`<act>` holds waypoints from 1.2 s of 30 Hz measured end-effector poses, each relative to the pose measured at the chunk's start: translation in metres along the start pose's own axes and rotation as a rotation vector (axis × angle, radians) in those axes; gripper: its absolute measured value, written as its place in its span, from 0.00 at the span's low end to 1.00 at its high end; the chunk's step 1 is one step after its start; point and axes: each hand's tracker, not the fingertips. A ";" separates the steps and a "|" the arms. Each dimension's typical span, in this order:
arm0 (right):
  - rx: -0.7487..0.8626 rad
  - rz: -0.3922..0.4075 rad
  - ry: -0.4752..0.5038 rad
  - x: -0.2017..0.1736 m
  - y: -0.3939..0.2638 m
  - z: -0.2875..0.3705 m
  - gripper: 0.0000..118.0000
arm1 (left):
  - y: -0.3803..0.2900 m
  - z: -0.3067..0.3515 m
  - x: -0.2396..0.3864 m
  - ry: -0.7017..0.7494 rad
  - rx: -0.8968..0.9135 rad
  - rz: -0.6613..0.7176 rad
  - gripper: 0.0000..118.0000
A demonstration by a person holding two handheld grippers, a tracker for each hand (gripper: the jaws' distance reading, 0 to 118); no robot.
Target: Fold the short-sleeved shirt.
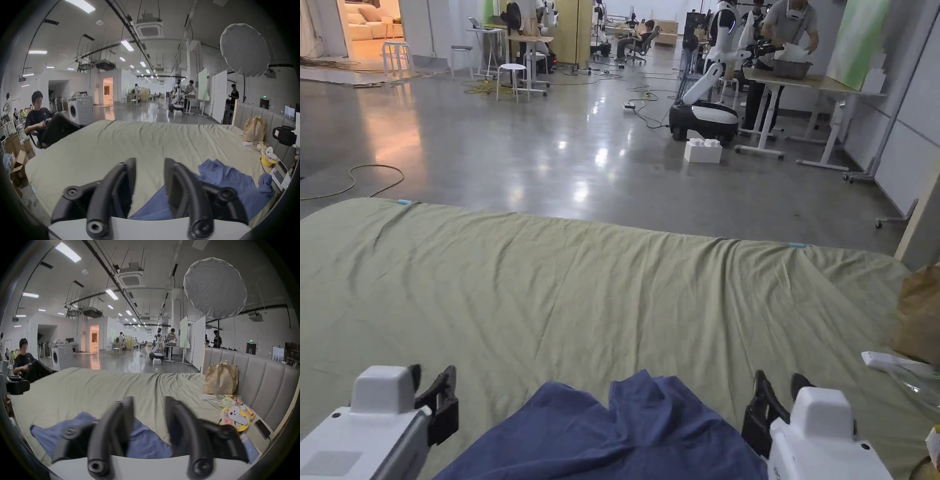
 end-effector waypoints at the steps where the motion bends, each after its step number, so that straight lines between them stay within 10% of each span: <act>1: -0.002 -0.014 -0.018 -0.005 0.002 -0.001 0.19 | 0.002 0.001 0.010 0.003 0.015 -0.009 0.20; 13: 0.032 0.030 -0.039 -0.012 0.009 -0.015 0.02 | 0.019 0.000 0.016 -0.034 0.018 -0.006 0.01; 23: -0.056 0.024 -0.011 -0.008 -0.015 -0.028 0.02 | -0.026 -0.040 -0.076 0.007 -0.401 -0.030 0.02; 28: -0.107 0.011 0.008 -0.013 -0.029 -0.033 0.02 | -0.055 -0.063 -0.120 0.016 -0.591 0.062 0.48; 36: -0.155 0.032 0.032 -0.019 -0.038 -0.045 0.02 | -0.100 -0.105 -0.134 0.144 -0.790 0.127 0.51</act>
